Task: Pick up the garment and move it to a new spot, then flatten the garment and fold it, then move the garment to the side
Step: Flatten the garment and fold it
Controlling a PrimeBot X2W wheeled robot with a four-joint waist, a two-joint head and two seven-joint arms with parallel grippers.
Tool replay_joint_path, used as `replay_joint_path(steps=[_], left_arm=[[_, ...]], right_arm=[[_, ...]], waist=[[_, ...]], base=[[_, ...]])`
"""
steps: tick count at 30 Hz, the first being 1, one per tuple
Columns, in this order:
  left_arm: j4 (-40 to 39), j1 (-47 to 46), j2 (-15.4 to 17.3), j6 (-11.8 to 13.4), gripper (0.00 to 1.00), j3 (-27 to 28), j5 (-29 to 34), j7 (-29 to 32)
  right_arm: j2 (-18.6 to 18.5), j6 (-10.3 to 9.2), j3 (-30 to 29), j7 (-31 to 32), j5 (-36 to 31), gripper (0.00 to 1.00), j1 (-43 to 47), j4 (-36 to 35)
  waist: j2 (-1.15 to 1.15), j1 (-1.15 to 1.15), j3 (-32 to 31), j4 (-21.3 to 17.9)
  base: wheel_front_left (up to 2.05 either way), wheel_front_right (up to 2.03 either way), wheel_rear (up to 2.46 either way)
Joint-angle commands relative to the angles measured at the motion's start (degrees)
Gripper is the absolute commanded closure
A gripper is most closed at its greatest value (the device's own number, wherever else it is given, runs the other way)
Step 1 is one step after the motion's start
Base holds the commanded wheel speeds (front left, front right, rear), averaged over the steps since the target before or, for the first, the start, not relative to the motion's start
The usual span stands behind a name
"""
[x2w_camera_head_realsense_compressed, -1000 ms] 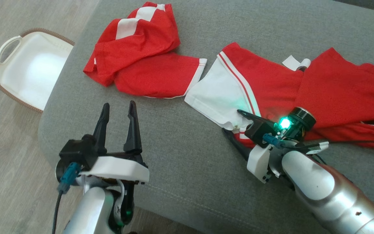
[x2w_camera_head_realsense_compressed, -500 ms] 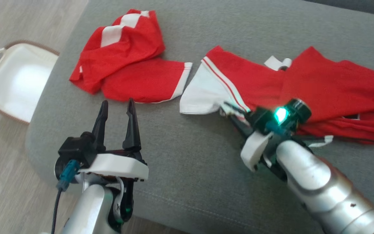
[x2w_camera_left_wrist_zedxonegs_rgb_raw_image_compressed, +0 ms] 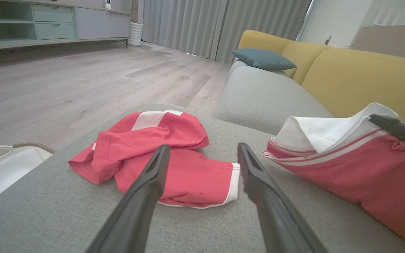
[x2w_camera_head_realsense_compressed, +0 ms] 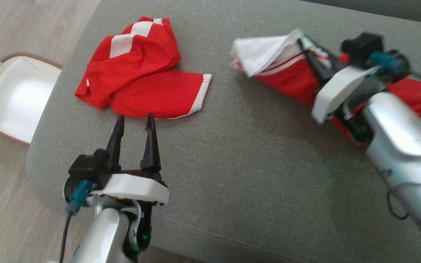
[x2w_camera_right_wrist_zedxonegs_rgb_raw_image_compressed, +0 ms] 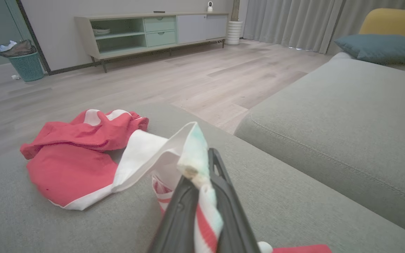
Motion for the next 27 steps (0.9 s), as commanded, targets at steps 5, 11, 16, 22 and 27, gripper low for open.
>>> replay_joint_path(steps=[5, 11, 16, 22, 27], left_arm=[[-1.71, -1.26, 0.23, -0.19, 0.0, 1.5, -0.2, -0.3], [-1.26, -1.9, 0.23, -0.01, 0.0, 1.16, -0.11, -0.3], [-0.81, -1.56, 0.23, -0.44, 0.0, 2.02, 0.75, -0.3], [-1.09, -0.67, 0.23, -0.94, 0.0, 3.6, 1.83, -0.3], [-1.58, -0.89, 0.22, -1.34, 0.0, 5.13, 2.61, -0.3]], right_arm=[[-2.4, 0.37, -2.23, 1.73, 2.79, 0.0, -4.18, 1.91], [-1.15, 0.37, -4.11, -1.01, 0.85, 0.0, -6.32, 9.97], [0.87, 0.37, -4.37, -5.87, -0.46, 0.0, -4.23, 12.35], [3.12, 0.37, -6.1, -11.08, -2.09, 0.0, 1.28, 10.13], [6.33, 0.37, -11.59, -12.83, -6.36, 0.0, 8.9, 3.25]], waist=[[0.0, 0.0, 1.06, 0.44], [0.0, 0.0, 0.67, -0.12], [0.0, 0.0, -1.22, -2.45], [0.0, 0.0, -3.57, -8.02], [0.0, 0.0, -4.38, -14.1]], base=[[0.0, 0.0, 0.0], [0.0, 0.0, 0.0], [0.0, 0.0, 0.0], [0.0, 0.0, 0.0], [0.0, 0.0, 0.0]])
